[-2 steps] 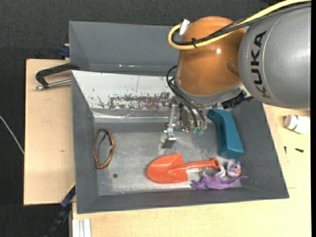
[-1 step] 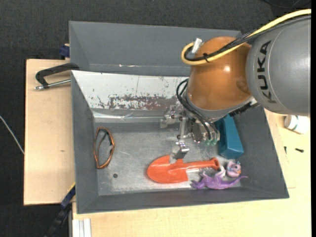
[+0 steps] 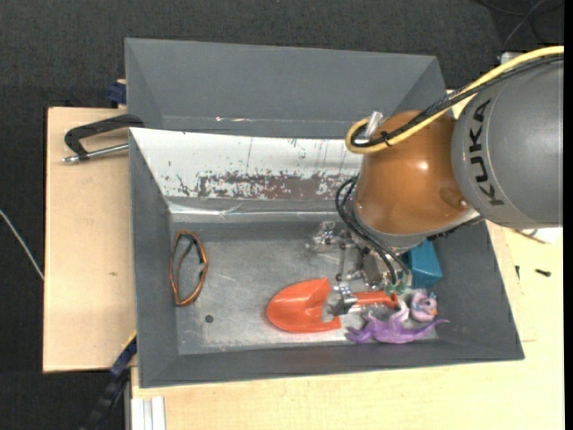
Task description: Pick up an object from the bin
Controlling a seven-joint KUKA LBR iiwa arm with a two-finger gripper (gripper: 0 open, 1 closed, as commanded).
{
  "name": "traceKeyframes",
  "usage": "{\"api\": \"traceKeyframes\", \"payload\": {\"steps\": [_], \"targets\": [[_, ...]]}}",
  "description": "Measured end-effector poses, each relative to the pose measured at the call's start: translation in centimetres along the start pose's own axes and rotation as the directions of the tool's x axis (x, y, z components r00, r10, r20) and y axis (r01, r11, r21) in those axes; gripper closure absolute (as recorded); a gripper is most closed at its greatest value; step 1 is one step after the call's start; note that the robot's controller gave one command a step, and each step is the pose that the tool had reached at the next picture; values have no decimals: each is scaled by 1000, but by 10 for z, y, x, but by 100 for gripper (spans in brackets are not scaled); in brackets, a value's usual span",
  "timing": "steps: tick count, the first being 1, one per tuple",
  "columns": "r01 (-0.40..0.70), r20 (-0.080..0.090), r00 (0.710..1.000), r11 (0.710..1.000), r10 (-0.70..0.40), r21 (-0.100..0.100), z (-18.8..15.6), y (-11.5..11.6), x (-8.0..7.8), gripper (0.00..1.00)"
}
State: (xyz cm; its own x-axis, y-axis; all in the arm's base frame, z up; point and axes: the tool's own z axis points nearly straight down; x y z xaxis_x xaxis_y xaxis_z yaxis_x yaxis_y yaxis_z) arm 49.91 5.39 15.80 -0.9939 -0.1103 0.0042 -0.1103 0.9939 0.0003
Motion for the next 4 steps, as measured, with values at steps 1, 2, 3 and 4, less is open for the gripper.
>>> {"api": "traceKeyframes", "payload": {"steps": [1, 2, 3, 4], "targets": [[154, 5, 988, 988, -154, 0, 0, -23, 3, 0], [151, 10, 988, 988, -151, 1, 73, -11, 6, 0], [245, 20, 969, 969, -245, -5, 90, -15, 3, 100], [259, 18, 966, 966, -259, -4, 88, -18, 4, 100]]}}
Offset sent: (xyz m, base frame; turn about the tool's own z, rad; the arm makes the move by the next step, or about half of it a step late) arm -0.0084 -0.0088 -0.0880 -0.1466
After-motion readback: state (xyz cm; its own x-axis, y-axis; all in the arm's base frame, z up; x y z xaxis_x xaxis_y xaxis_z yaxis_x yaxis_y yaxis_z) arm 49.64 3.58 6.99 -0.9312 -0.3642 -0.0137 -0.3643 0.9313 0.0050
